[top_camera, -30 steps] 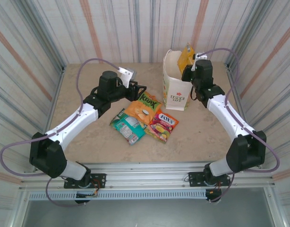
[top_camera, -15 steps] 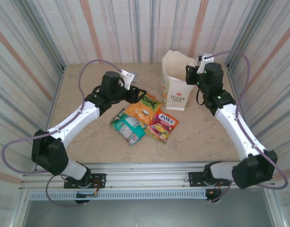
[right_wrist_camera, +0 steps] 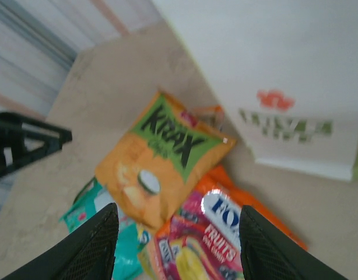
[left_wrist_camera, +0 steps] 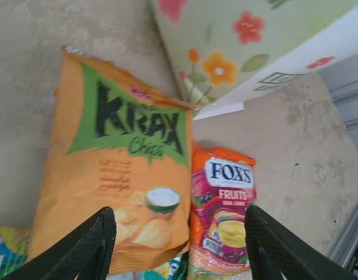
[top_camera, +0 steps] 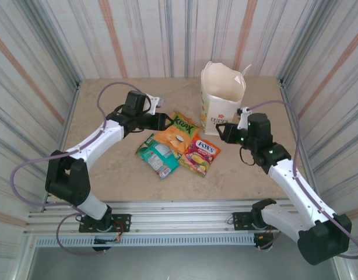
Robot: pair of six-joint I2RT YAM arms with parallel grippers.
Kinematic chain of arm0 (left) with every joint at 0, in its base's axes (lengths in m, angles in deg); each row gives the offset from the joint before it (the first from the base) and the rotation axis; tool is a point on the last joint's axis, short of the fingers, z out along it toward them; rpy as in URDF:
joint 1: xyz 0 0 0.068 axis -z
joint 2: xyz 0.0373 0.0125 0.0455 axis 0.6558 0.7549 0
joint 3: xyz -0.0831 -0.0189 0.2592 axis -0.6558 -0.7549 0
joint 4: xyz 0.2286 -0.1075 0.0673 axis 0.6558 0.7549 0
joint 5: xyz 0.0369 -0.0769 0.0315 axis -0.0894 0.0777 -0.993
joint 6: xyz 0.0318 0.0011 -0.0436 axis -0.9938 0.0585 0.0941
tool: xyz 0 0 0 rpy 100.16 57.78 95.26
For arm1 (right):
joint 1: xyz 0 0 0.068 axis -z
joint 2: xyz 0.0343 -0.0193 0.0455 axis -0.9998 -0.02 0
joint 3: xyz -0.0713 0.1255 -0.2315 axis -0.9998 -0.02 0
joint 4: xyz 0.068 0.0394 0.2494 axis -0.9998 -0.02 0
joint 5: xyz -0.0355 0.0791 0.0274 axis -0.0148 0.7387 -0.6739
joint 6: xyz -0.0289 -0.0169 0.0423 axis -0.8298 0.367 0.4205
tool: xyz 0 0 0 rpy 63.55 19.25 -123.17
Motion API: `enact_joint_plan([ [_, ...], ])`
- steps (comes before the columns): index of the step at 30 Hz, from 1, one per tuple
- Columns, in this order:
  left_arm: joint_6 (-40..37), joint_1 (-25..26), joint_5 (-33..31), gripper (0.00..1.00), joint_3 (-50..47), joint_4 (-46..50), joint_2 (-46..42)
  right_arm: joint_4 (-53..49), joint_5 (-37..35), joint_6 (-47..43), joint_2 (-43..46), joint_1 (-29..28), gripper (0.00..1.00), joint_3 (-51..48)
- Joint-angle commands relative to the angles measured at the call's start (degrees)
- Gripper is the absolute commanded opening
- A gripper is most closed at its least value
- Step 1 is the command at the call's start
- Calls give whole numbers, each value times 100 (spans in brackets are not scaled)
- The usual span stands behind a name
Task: Place the snacks into the paper bag
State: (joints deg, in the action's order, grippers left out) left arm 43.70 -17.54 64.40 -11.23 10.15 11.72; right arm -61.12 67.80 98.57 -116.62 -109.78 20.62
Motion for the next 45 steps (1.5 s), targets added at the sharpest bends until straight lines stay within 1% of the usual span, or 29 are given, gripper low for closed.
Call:
enact_joint_plan([
  [1, 47, -234, 506, 62, -19, 278, 190, 487, 162, 628, 49, -312, 56, -363],
  [4, -30, -419, 701, 62, 28, 271, 448, 1014, -41, 820, -138, -684, 56, -699],
  [8, -170, -586, 923, 62, 164, 331, 846, 1578, -428, 918, -740, -1131, 55, -892],
  [9, -233, -609, 958, 62, 191, 347, 948, 1740, -539, 928, -892, -1248, 53, -926],
  [12, -381, -653, 1043, 62, 267, 367, 1207, 2450, -914, 974, -1292, -1570, 51, -1134],
  [17, -565, -664, 1236, 61, 530, 513, 1621, 3189, -1274, 1103, -1957, -1860, 52, -1268],
  [23, -654, -667, 1396, 61, 734, 541, 1909, 3768, -1407, 1188, -2573, -1969, 52, -1282],
  [30, -730, -665, 1515, 61, 902, 551, 2133, 4033, -1381, 1279, -3101, -1994, 52, -1149],
  [34, -933, -691, 1285, 61, 971, 700, 2082, 4099, -1432, 1276, -3343, -1994, 52, -1083],
  [37, -1072, -847, 1017, 62, 1051, 810, 2077, 4202, -1412, 1249, -3557, -2005, 52, -1024],
  [40, -1091, -1008, 1329, 61, 1273, 921, 2233, 4347, -1455, 1303, -3722, -2019, 52, -1030],
  [43, -1209, -985, 1483, 61, 1407, 991, 2348, 4418, -1460, 1315, -3872, -2029, 51, -987],
  [45, -1223, -969, 1710, 61, 1453, 989, 2433, 4426, -1435, 1318, -3960, -2029, 51, -949],
])
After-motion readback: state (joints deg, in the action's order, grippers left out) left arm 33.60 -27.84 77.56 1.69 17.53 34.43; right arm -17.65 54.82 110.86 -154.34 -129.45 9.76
